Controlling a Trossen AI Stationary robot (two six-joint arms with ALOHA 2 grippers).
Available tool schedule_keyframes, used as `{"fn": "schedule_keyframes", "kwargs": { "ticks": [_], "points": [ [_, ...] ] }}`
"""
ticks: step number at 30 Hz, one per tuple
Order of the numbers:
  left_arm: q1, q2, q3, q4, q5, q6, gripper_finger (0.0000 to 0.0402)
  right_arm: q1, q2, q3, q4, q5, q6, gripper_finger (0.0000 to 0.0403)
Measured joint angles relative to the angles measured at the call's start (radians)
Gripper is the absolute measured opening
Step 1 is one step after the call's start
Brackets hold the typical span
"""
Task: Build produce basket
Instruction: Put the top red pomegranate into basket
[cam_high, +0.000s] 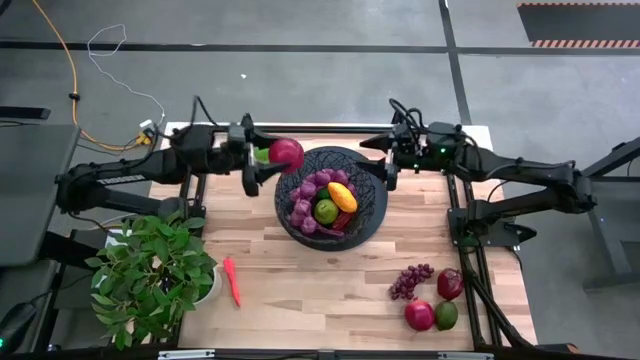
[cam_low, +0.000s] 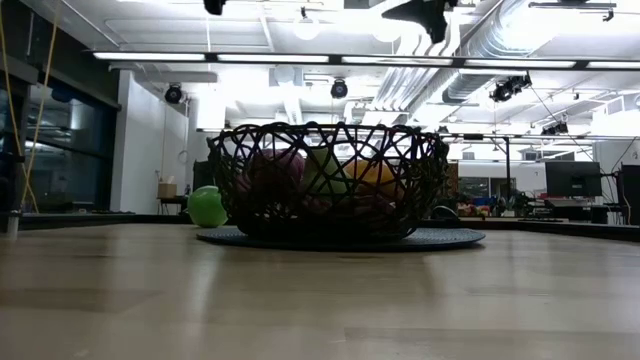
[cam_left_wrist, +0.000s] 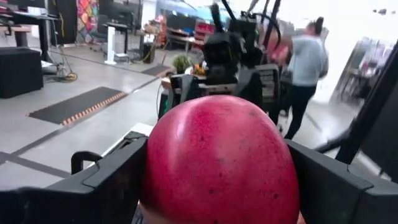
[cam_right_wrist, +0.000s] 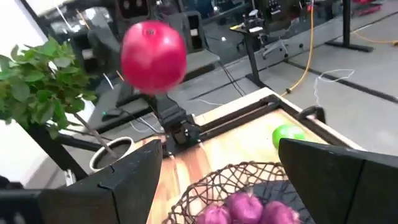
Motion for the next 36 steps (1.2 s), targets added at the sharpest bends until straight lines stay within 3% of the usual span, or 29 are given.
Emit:
{"fn": "schedule_keyframes", "kwargs": {
  "ticks": [6,12,19,32,36],
  "points": [
    [-0.053,0.069,0.0,0.008,-0.038,0.06,0.0327,0.0,0.0,-0.072,0.159,-0.056,0.049,0.0305],
    [-0.06,0.101,0.0,0.06,-0.043,0.051,0.0328,0.008,-0.001,-0.072,0.172,-0.135,-0.102,0.0305],
    [-0.06,0.105,0.0,0.074,-0.043,0.049,0.0328,0.032,-0.001,-0.072,0.172,-0.111,-0.242,0.0305],
    [-0.06,0.105,0.0,0.073,-0.043,0.047,0.0328,0.033,-0.001,-0.072,0.172,-0.108,-0.236,0.0305],
    [-0.06,0.105,0.0,0.074,-0.061,-0.014,0.0328,0.033,-0.001,-0.072,0.173,-0.107,-0.235,0.0305]
  ]
}}
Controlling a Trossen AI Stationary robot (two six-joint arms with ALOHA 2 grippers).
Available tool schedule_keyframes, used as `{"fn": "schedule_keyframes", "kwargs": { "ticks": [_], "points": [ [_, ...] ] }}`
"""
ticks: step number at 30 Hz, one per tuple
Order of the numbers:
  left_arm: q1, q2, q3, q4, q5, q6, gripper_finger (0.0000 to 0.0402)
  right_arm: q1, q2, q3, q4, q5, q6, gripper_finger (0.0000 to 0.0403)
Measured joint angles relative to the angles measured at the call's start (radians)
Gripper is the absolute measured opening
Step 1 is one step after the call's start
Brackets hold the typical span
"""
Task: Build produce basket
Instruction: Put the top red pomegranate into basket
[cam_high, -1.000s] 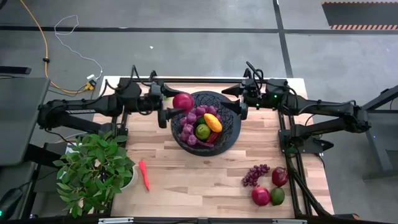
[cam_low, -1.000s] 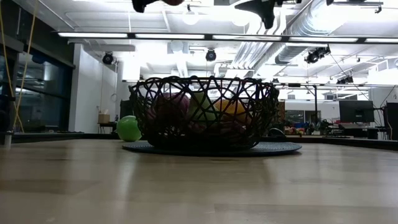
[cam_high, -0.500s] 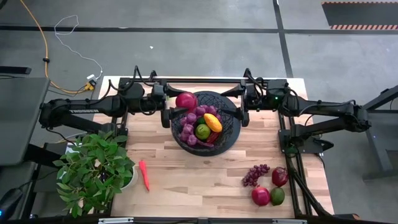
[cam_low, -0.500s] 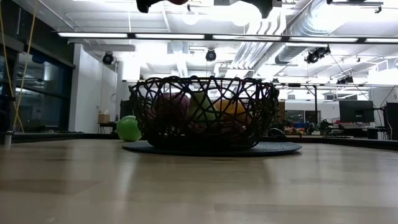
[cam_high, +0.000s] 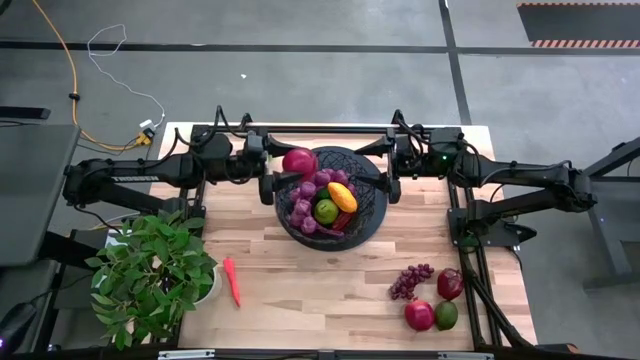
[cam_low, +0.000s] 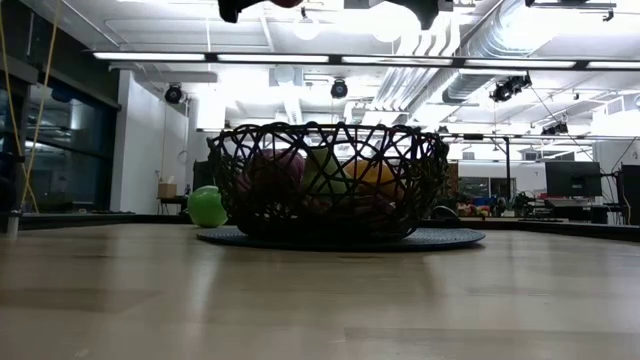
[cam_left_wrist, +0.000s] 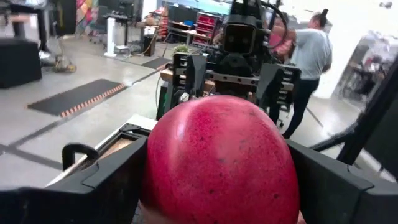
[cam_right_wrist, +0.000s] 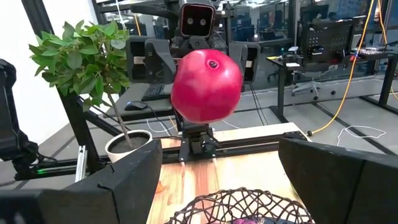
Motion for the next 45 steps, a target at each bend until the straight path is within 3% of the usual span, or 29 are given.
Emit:
{"fn": "schedule_keyframes", "kwargs": {
  "ticks": [7,17,27,45],
  "points": [
    [-0.005,0.085,0.033,-0.031,0.017,-0.078,0.0328,-0.001,0.0,-0.001,0.067,0.01,0.055,0.0305],
    [-0.08,0.386,0.231,-0.203,0.018,-0.089,0.0328,-0.001,-0.001,-0.001,0.161,0.038,0.052,0.0305],
    [-0.153,0.599,0.298,-0.209,-0.02,-0.094,0.0328,-0.002,-0.003,-0.001,0.245,0.038,0.06,0.0305],
    [-0.155,0.771,0.312,-0.166,-0.042,-0.1,0.0328,-0.001,-0.003,-0.001,0.247,0.037,0.086,0.0305]
  ]
}}
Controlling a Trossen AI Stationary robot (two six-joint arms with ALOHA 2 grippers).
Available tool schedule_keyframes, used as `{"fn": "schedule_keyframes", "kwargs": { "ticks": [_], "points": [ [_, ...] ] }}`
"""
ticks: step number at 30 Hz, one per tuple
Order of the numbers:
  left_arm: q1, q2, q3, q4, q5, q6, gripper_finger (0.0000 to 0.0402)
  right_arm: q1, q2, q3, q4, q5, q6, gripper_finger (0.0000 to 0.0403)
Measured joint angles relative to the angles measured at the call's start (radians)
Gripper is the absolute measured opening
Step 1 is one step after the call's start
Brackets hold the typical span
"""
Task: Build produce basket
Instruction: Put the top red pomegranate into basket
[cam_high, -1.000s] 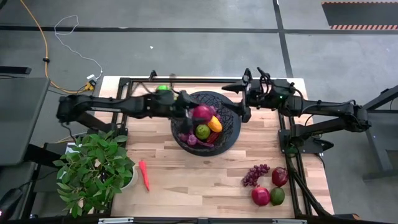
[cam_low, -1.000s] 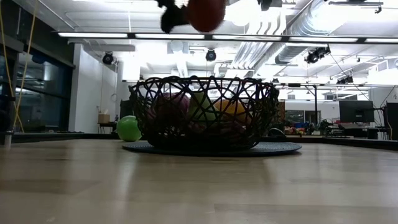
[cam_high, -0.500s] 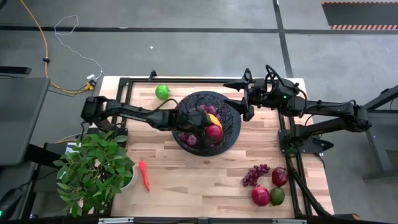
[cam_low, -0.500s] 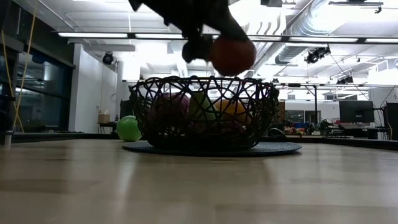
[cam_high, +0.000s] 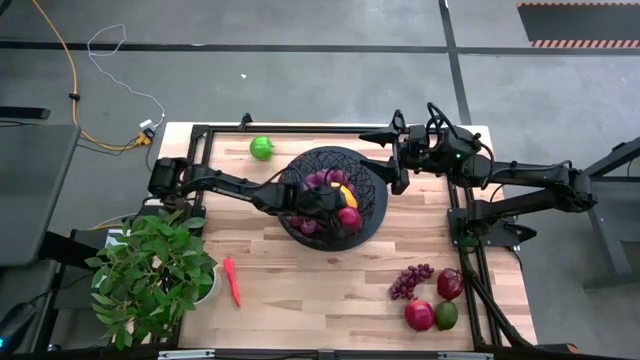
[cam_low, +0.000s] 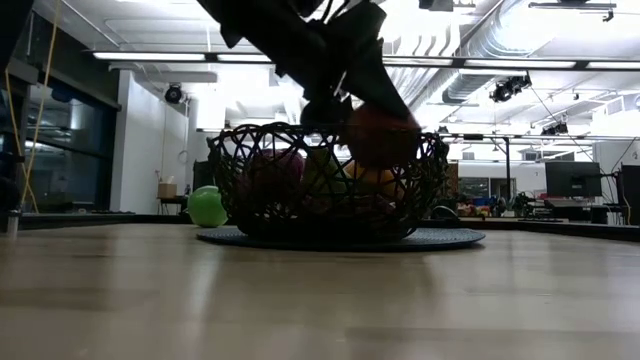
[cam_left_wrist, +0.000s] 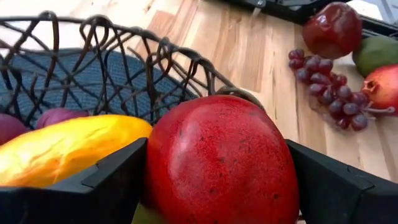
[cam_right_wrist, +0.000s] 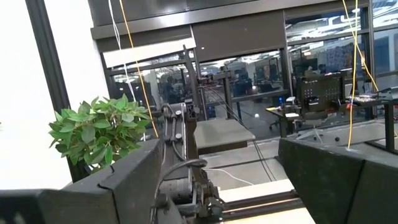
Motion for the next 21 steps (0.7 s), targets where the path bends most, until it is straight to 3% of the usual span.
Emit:
{"fn": "schedule_keyframes", "kwargs": {
  "ticks": [17,21],
  "points": [
    [0.0,0.016,0.0,0.001,0.0,0.075,0.0338,0.0,0.0,0.0,0.0,-0.001,0.0,0.0305],
    [0.0,0.016,0.0,-0.001,-0.022,0.072,0.0358,0.0,0.0,0.0,0.0,-0.002,0.0,0.0305]
  ]
}}
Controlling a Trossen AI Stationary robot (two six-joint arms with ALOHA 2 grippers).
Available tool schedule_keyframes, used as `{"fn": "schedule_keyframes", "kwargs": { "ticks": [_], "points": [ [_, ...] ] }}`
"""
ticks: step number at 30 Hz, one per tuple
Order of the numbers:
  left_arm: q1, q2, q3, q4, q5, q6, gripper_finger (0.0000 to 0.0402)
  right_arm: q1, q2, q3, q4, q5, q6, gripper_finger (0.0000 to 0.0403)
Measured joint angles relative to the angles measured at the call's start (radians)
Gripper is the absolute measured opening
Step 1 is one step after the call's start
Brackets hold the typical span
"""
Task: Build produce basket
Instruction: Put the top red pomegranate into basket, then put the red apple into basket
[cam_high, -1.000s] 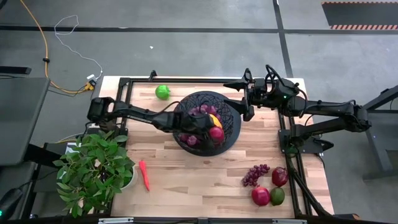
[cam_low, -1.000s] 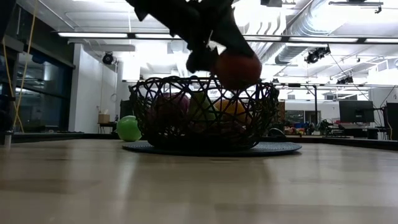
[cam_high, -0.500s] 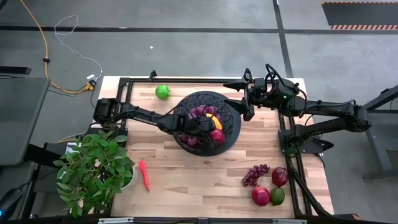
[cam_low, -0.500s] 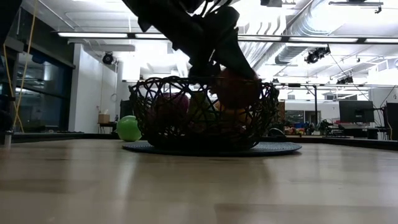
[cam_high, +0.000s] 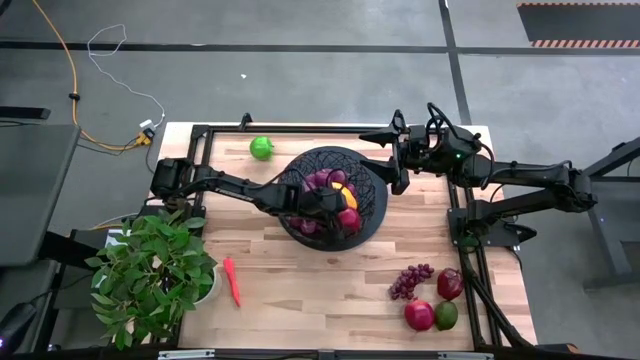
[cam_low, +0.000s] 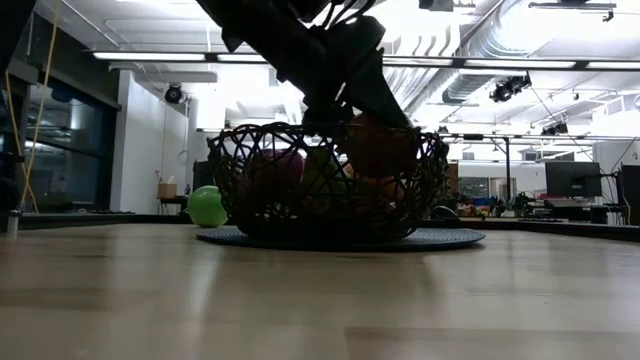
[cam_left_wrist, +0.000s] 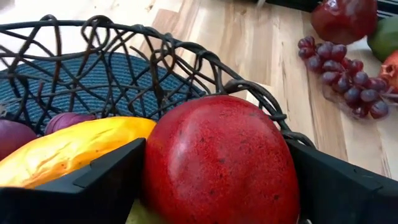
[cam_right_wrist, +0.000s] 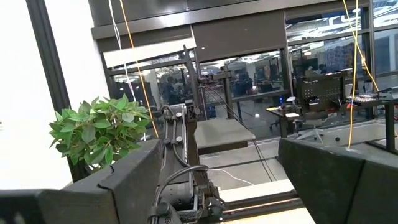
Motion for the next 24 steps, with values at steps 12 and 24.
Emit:
{"fn": "schedule_keyframes", "kwargs": {
  "ticks": [12,24],
  "points": [
    [0.054,-0.089,-0.001,-0.064,0.097,-0.005,0.0391,0.0,0.0,0.0,0.0,-0.002,0.0,0.0305],
    [0.194,-0.469,0.0,-0.143,0.267,0.051,0.039,0.0,0.0,0.0,0.0,-0.002,0.0,0.0305]
  ]
}}
